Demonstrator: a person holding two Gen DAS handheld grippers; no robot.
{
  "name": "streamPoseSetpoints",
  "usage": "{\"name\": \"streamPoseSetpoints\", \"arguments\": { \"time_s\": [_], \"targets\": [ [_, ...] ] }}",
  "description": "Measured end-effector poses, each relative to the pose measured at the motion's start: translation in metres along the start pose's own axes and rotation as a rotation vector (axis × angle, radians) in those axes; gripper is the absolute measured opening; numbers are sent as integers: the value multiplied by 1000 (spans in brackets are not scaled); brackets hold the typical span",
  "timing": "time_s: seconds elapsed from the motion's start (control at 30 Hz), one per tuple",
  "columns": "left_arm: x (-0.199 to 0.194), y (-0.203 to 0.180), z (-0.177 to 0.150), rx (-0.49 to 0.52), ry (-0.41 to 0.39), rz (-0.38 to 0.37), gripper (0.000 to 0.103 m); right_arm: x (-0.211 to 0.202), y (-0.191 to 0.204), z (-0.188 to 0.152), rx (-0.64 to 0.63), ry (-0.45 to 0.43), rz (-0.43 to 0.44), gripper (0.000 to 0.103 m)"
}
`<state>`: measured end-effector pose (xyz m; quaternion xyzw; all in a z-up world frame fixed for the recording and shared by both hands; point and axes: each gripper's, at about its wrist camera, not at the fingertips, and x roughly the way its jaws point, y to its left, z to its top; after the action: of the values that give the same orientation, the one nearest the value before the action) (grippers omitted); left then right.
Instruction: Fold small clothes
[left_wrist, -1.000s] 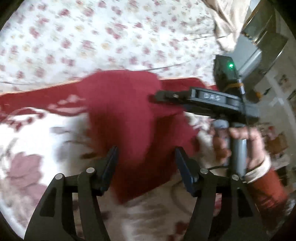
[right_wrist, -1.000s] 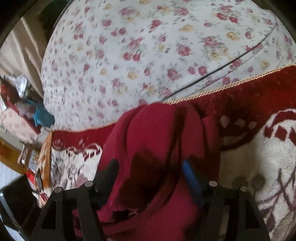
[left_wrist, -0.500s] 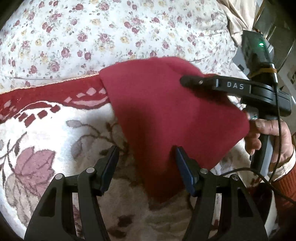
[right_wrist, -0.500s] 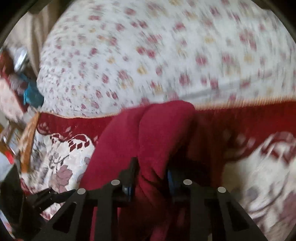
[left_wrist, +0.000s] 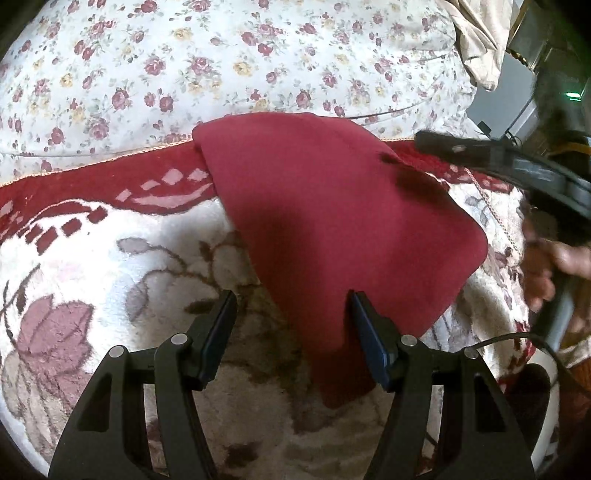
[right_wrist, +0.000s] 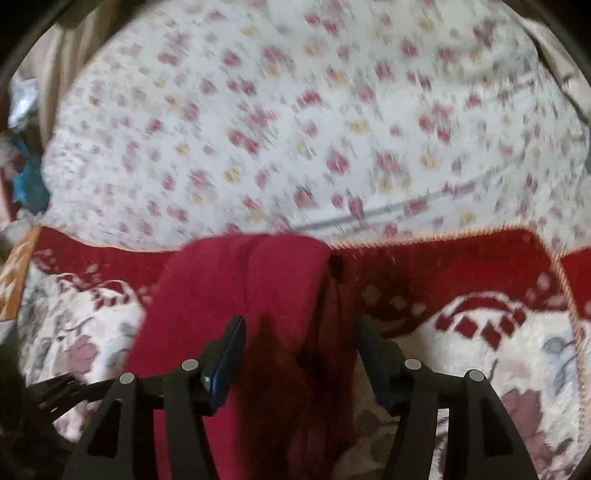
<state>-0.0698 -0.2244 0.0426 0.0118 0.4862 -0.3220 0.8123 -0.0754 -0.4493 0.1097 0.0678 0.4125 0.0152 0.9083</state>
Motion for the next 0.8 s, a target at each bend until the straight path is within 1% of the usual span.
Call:
{"name": "streamPoseSetpoints", "arguments": {
  "time_s": [0.07,0.1,0.17,0.2,0.27,0.3,0.33,0.4,0.47,0.6,0.67,0.73,0.8],
  "targets": [
    [0,-1,0,6,-4,8,64,-10,11,-7,-17,2,54,57],
    [0,-1,-1,8,-7,12,64,-10,17,-9,-19,4,62,54],
    [-1,-1,-1,10,-9,16,64,-7,23,-25,-29,33,92,49],
    [-1,-2,-1,11,-10,17,64,-2,28,-31,-35,50,89,46],
    [-1,-2,-1,9,-9,17,64,7,27,-45,-48,83,51,43],
    [-1,-2,-2,8,-8,16,64,13,24,-50,-40,106,25,40],
    [-1,-3,-2,10,-7,15,64,17,20,-55,-19,124,19,38],
    [0,-5,-3,19,-6,23,64,23,9,-65,31,140,41,37],
    [0,-7,-4,32,-11,35,64,23,6,-70,44,133,56,36],
    [0,-7,-4,37,-16,45,64,12,10,-63,39,146,63,36],
    [0,-6,-4,33,-17,45,64,5,10,-54,56,123,88,38],
    [1,-6,-4,33,-16,43,64,-3,11,-39,70,77,110,43],
    [1,-6,-4,33,-16,43,64,-2,16,-23,58,46,89,48]
  ]
}}
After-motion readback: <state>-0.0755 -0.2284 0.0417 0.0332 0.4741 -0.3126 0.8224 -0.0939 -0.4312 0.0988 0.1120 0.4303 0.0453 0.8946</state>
